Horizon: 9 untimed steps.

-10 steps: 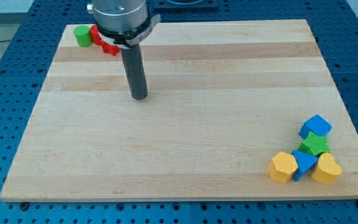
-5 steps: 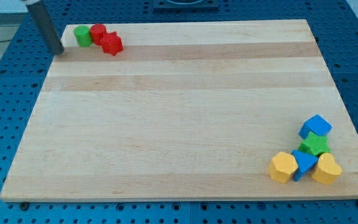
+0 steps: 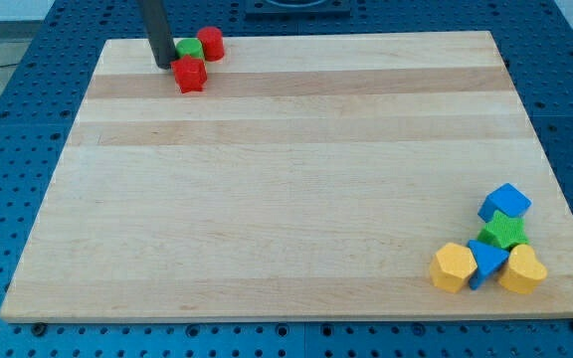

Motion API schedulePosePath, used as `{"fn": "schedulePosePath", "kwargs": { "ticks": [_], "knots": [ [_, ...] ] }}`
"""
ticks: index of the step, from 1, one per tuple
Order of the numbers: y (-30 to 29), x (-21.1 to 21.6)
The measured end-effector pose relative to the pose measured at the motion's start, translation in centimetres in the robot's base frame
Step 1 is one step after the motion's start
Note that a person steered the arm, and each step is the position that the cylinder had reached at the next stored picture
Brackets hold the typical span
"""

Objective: Push the red star towards the left bottom of the board

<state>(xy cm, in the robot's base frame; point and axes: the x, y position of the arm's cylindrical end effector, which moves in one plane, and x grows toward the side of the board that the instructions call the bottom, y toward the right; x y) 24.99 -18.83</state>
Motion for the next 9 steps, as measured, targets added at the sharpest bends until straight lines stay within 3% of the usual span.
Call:
{"fn": "schedulePosePath", "kwargs": {
  "ticks": [3, 6, 9],
  "knots": [
    [4.4, 5.9],
    [17.2, 12.0],
    [28.2, 14.2]
  ]
}}
